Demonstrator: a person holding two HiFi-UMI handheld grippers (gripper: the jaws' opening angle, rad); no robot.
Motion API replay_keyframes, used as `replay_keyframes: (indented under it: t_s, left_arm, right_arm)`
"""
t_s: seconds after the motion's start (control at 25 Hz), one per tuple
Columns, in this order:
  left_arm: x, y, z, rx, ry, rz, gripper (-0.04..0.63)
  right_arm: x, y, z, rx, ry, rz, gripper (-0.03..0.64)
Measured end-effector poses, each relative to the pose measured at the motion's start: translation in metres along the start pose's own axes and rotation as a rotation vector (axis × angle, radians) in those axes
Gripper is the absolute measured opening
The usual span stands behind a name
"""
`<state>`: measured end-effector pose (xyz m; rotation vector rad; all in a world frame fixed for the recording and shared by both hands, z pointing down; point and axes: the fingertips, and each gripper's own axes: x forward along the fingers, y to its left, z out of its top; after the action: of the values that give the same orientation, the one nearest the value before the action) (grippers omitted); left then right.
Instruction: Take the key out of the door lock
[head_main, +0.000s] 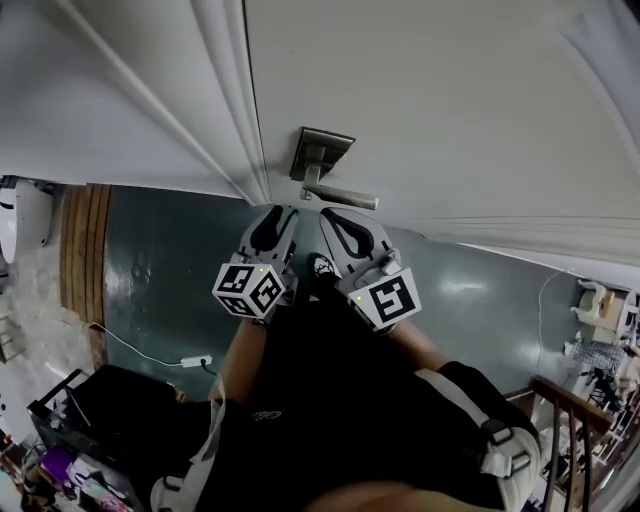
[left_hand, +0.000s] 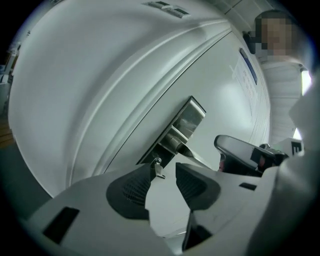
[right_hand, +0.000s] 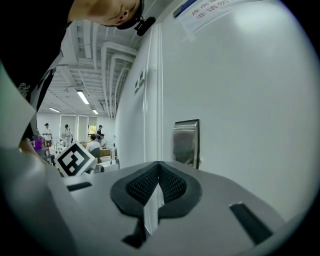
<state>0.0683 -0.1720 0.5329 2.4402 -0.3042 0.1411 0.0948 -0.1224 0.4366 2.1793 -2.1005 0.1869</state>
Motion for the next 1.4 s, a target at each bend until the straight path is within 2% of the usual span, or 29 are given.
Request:
replay_keyframes:
  t_s: [0.16,0.48,1.04,1.4]
  left_arm:
    - [0.016,0.001,-0.006,-0.031,0.013,-0.038,0.164]
    - [0.041,0.002,-0.012,-0.200,-0.016,-0.112,0.164]
    - [0.068,0.014,-0.009,-0.407,-0.109,-0.062,0.144]
    - [0.072,0.016,-0.008,-0.470,-0.143,-0.034,0.123]
  right_arm:
    - [-0.008,-0.012,-0.001,0.015,0.015,-0.060,0.008]
    - [-0.017,-0.023,-0.001,0.016,0.022,-0.121,0.008]
    - [-0.028,-0.036,-0.003,0.036,0.028,-0.156,0.008]
    - [-0.031,-0.037,-0.003,0.044,0.025,-0.151,0.008]
